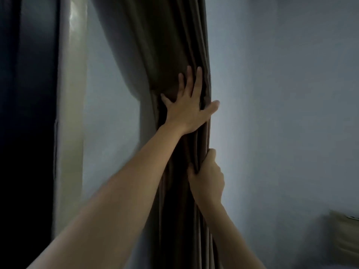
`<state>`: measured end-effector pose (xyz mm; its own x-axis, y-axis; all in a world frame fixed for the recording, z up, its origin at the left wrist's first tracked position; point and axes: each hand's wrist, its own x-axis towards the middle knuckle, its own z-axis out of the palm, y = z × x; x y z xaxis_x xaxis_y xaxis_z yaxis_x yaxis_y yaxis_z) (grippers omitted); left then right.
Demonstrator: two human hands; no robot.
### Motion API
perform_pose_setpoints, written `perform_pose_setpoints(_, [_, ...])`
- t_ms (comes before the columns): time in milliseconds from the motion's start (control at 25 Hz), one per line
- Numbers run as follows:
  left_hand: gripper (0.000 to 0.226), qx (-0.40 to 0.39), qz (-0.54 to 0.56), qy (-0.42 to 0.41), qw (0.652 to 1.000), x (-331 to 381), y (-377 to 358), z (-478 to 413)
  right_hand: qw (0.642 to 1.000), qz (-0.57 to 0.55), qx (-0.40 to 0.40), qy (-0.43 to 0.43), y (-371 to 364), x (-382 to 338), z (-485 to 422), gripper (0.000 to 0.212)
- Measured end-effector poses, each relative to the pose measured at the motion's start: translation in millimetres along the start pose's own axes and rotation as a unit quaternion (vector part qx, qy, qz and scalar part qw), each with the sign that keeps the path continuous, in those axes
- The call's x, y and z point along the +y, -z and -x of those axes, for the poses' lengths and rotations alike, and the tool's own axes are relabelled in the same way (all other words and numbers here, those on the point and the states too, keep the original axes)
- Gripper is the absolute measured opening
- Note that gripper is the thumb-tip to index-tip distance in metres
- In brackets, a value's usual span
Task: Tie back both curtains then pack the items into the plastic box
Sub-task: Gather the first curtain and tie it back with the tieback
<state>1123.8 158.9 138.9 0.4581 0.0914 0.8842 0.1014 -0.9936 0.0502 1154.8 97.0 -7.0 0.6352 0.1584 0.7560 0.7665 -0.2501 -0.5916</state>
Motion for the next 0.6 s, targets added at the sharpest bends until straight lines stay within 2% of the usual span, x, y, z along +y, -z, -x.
perform_pose_setpoints(80, [0.097, 0.022, -0.018, 0.021, 0.999, 4, 7, 23, 0.995, -0.058, -0.061, 0.044, 8, -4, 23, 0.032])
perform_pose_setpoints(200, [0.105, 0.017, 0.041, 0.04, 0.998, 2, 31, 48, 0.968, -0.18, -0.156, 0.083, 20, -11, 57, 0.05])
perform_pose_setpoints(320, [0.11, 0.026, 0.054, 0.051, 0.997, 5, 56, 75, 0.899, -0.351, -0.245, 0.094, 36, -7, 79, 0.07])
perform_pose_setpoints(440, [0.108, 0.029, 0.054, 0.068, 0.996, 6, 79, 104, 0.83, -0.464, -0.294, 0.099, 49, -7, 85, 0.065])
perform_pose_setpoints(600, [0.107, 0.042, 0.03, 0.065, 0.997, 16, 114, 143, 0.798, -0.508, -0.31, 0.095, 53, -13, 87, 0.058])
